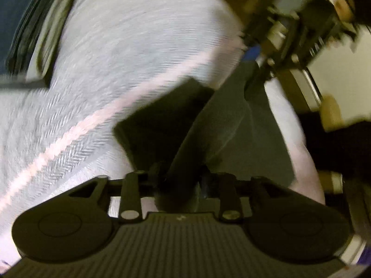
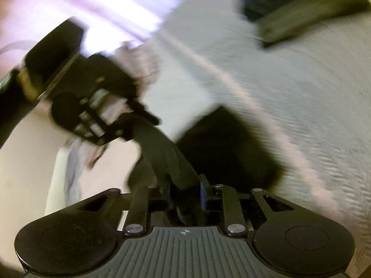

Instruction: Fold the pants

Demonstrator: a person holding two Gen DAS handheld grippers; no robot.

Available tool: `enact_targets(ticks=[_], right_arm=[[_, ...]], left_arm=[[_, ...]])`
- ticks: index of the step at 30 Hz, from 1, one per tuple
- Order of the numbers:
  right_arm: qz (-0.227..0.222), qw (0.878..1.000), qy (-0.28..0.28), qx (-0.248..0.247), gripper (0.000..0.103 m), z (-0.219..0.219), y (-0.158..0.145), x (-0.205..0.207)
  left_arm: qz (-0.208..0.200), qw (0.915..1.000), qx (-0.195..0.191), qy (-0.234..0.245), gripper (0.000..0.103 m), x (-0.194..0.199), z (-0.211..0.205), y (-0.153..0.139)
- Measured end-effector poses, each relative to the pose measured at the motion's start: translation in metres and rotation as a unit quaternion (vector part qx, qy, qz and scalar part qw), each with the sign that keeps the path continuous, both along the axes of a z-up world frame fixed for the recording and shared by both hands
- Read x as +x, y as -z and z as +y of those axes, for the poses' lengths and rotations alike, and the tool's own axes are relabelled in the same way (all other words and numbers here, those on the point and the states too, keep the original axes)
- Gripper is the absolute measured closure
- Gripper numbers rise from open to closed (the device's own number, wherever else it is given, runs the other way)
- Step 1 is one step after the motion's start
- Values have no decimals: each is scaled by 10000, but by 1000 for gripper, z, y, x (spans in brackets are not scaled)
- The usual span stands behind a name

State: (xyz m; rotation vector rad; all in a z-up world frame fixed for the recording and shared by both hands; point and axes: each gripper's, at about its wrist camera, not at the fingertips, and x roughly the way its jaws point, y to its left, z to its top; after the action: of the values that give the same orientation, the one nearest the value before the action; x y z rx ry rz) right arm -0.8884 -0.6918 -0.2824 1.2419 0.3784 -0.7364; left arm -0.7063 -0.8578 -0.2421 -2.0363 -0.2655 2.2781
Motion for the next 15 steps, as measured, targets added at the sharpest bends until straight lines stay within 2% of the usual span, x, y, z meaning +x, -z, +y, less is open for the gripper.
enact_targets(ticks=[2, 4, 6, 9, 11, 14, 15], right_arm=[[146, 9978, 536, 363, 70, -9, 26, -14], [-64, 9949, 857, 526, 63, -8, 38, -25], [-314, 9932, 969, 559, 55, -3, 40, -26], [-404, 9921, 1102, 443, 52, 4, 38, -18], [-406, 9895, 1335, 386, 53, 10, 39, -17], [-427, 9829, 1733, 453, 72, 12, 41, -20], [-456, 9806, 1843, 497, 74, 15, 40, -24]], left_arm=[[100, 9984, -55, -555, 67, 5, -12, 15], [347, 9942, 74, -1017, 66, 18, -17, 14], [595, 9880, 203, -1410, 64, 34, -19, 6], [922, 9744, 303, -2027, 63, 53, -24, 0], [1087, 9642, 335, -2395, 64, 60, -25, 1], [1193, 9541, 209, -2739, 64, 65, -27, -2], [1191, 9497, 132, -2895, 64, 64, -31, 0]])
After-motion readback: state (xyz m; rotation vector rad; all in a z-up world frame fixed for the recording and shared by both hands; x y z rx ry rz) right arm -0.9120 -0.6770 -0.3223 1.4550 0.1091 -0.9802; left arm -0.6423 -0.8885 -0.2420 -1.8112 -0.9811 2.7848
